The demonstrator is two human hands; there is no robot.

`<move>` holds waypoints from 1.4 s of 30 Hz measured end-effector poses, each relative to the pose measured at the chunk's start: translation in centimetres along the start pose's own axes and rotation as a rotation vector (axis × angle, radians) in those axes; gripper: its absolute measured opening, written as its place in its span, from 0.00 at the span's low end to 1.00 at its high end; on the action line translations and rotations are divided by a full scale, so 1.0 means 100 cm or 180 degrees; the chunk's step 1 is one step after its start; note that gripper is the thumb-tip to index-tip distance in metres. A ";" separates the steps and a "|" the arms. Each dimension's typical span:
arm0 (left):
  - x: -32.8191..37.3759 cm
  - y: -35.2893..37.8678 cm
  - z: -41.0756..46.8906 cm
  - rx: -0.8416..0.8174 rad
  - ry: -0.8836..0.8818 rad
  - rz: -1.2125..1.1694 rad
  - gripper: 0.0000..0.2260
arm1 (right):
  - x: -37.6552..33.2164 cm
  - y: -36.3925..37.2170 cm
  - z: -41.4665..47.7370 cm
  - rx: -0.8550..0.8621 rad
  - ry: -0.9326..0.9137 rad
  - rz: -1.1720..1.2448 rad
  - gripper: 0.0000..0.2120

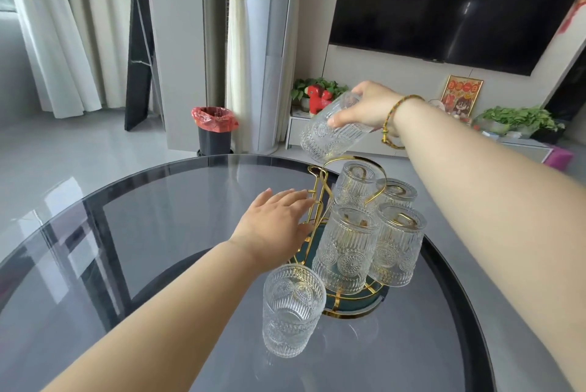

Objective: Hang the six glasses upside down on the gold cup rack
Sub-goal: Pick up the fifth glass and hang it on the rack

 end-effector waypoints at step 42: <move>-0.010 0.001 0.001 0.0216 0.0080 -0.0301 0.24 | -0.001 0.092 0.027 -0.1416 0.0059 -0.1873 0.35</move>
Point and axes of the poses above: each hand's wrist, its own z-axis towards the middle knuckle, its own y-axis out of the palm, x = y × z, the point moved 3 cm from there along z, towards the middle knuckle, and after that the axes turned 4 degrees about -y, right-handed, at the moved point
